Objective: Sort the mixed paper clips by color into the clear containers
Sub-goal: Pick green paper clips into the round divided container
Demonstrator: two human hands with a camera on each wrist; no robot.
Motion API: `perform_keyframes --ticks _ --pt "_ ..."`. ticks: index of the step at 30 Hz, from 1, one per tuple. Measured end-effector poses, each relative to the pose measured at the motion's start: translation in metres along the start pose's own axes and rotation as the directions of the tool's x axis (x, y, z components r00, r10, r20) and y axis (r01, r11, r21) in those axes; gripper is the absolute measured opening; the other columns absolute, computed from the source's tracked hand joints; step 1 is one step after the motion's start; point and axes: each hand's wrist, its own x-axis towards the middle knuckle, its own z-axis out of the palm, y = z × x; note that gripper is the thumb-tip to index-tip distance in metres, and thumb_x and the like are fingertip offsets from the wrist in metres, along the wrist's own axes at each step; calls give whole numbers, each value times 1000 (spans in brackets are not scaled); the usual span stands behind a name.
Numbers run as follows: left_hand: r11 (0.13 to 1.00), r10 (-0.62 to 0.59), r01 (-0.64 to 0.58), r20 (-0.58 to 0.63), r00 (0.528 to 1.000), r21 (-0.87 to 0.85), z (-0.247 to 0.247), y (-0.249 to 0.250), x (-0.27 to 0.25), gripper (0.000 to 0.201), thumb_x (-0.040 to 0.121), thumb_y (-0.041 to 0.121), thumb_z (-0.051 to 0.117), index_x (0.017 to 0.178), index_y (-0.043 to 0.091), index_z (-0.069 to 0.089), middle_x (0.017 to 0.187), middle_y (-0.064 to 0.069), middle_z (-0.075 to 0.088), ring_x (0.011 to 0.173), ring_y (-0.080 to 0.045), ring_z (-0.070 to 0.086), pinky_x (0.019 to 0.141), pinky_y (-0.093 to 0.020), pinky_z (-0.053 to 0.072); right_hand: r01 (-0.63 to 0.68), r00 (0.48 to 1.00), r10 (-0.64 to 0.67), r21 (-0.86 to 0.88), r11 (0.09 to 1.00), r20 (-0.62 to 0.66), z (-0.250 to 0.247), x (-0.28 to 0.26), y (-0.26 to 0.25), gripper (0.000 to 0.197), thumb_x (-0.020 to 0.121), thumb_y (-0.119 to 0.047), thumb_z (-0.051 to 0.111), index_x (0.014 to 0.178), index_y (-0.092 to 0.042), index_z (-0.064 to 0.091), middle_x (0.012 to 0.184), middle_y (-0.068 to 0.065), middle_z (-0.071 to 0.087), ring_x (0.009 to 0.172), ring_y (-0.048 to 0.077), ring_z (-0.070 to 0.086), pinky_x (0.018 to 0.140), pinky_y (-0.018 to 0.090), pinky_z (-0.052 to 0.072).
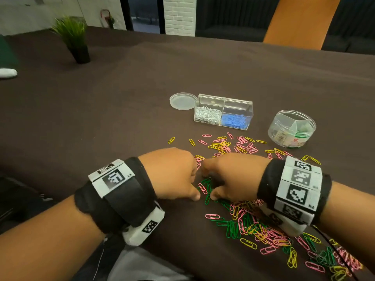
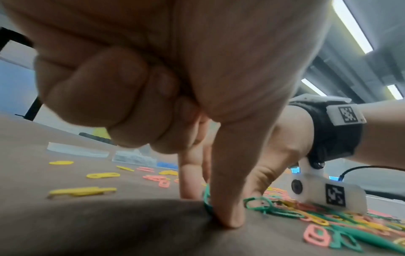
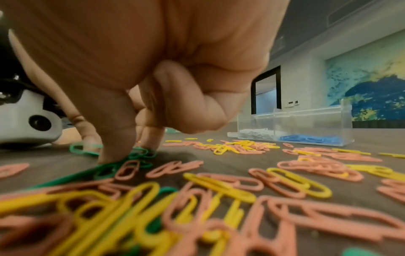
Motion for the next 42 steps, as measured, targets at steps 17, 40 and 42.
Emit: perform_keyframes --ticks 17,40,42 --pt "959 -49 25 -77 996 -281 -11 -25 13 33 91 41 62 64 21 58 51 12 50 50 -5 44 54 -24 36 -22 923 147 334 942 -355 -25 -29 81 13 90 -26 62 77 -27 60 65 -10 58 58 4 52 62 23 44" --pt "939 185 -229 -184 965 -256 -87 118 209 24 89 36 66 77 15 65 65 6 55 64 -13 53 60 -25 39 -342 881 411 282 896 -237 -65 -66 225 23 90 -9 57 104 -24 68 98 -13 67 88 7 61 80 23 46" --pt "947 207 -242 -174 963 -212 -89 138 226 22 89 34 67 74 17 64 68 6 56 68 -13 53 61 -25 39 -342 845 443 336 878 -298 -65 -74 228 27 89 -8 57 107 -25 68 101 -11 69 91 9 63 83 24 49"
